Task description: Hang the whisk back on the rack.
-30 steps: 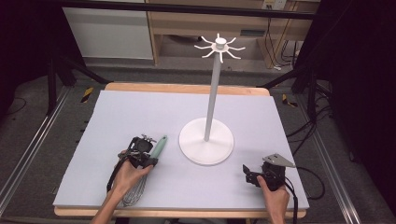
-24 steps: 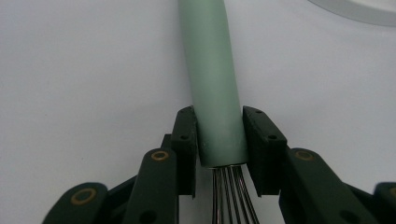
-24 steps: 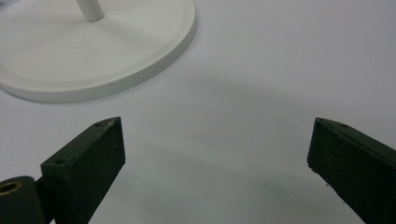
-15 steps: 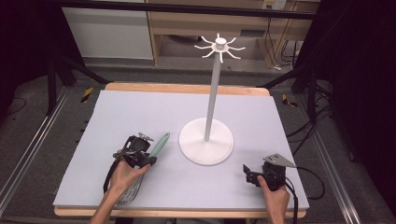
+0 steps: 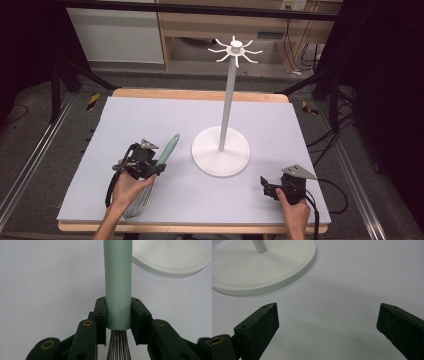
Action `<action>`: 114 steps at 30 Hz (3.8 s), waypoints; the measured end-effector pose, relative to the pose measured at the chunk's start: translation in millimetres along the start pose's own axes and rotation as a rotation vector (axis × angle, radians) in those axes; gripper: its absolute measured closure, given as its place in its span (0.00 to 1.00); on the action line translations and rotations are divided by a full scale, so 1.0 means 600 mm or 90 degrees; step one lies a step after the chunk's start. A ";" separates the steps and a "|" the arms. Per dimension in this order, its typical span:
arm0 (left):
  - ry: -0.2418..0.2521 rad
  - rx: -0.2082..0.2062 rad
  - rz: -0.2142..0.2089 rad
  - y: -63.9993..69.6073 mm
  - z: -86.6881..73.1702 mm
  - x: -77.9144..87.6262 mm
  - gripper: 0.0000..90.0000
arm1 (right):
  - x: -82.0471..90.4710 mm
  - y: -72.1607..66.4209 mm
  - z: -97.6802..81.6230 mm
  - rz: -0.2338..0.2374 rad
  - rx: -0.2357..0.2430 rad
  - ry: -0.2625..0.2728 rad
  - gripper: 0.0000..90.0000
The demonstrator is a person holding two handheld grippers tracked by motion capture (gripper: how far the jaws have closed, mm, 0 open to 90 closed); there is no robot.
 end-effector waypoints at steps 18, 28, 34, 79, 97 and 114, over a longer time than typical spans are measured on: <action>0.157 -0.003 0.019 0.003 0.049 0.061 0.76 | 0.002 -0.001 0.002 0.004 -0.001 0.007 0.05; 0.235 0.004 0.025 -0.003 0.071 0.088 0.76 | 0.002 -0.001 0.002 0.005 -0.002 0.006 0.05; 0.263 0.003 0.030 -0.004 0.082 0.105 0.76 | 0.002 -0.001 0.002 0.004 -0.001 0.007 0.05; 0.387 -0.039 0.009 0.030 0.201 0.200 0.76 | 0.001 -0.002 0.004 0.004 -0.003 0.010 0.05; 0.419 -0.074 0.004 0.063 0.249 0.230 0.76 | 0.001 -0.001 0.004 0.005 -0.002 0.010 0.05; 0.435 -0.101 0.006 0.082 0.293 0.254 0.76 | 0.001 -0.001 0.004 0.006 -0.003 0.011 0.05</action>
Point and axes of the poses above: each handheld gripper's, and its own axes: x roughly backward along the jaws, z roughly out of its top, y roughly to its right, the point moved 10 cm from there along -x, roughly forward along the jaws, and after that the axes turned 11 degrees about -x, right-handed, at the moved point
